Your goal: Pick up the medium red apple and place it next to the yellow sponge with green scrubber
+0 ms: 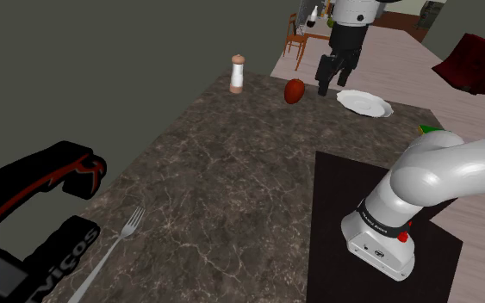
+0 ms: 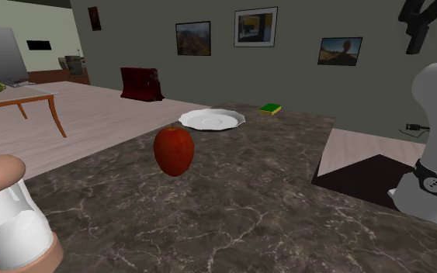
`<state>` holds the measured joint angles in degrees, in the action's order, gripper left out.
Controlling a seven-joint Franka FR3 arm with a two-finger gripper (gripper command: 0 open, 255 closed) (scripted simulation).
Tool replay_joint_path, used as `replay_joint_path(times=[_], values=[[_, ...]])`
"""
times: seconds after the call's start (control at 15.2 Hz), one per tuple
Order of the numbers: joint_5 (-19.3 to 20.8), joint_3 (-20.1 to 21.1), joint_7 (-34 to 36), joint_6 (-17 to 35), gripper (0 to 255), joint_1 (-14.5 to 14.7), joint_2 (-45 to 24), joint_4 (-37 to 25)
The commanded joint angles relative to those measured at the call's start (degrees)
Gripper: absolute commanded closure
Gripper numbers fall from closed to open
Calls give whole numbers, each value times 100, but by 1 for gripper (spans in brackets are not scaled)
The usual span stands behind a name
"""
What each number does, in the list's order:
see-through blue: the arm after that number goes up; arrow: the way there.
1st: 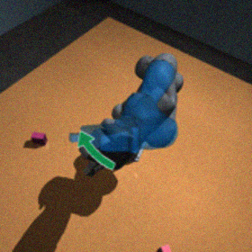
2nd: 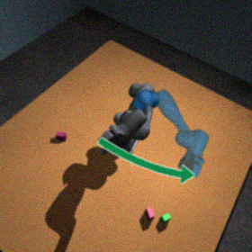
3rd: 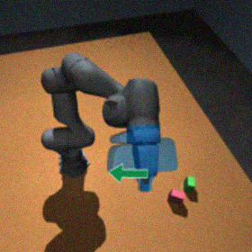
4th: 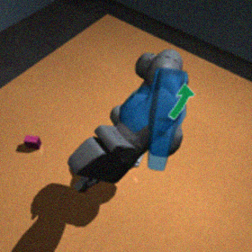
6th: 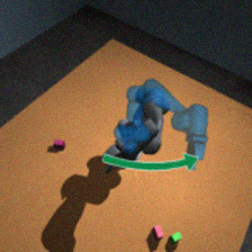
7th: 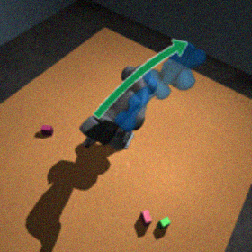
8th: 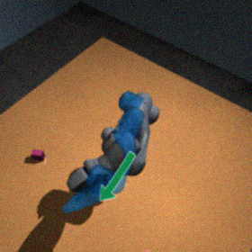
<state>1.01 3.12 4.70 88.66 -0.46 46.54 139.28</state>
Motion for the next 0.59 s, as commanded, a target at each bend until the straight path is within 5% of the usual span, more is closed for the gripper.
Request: replay_joint_path(times=[0.0, 0.53], values=[[0, 0, 0, 0, 0, 0, 0, 0], [546, -795, -957, 973, 0, -277, -1113, -293]])
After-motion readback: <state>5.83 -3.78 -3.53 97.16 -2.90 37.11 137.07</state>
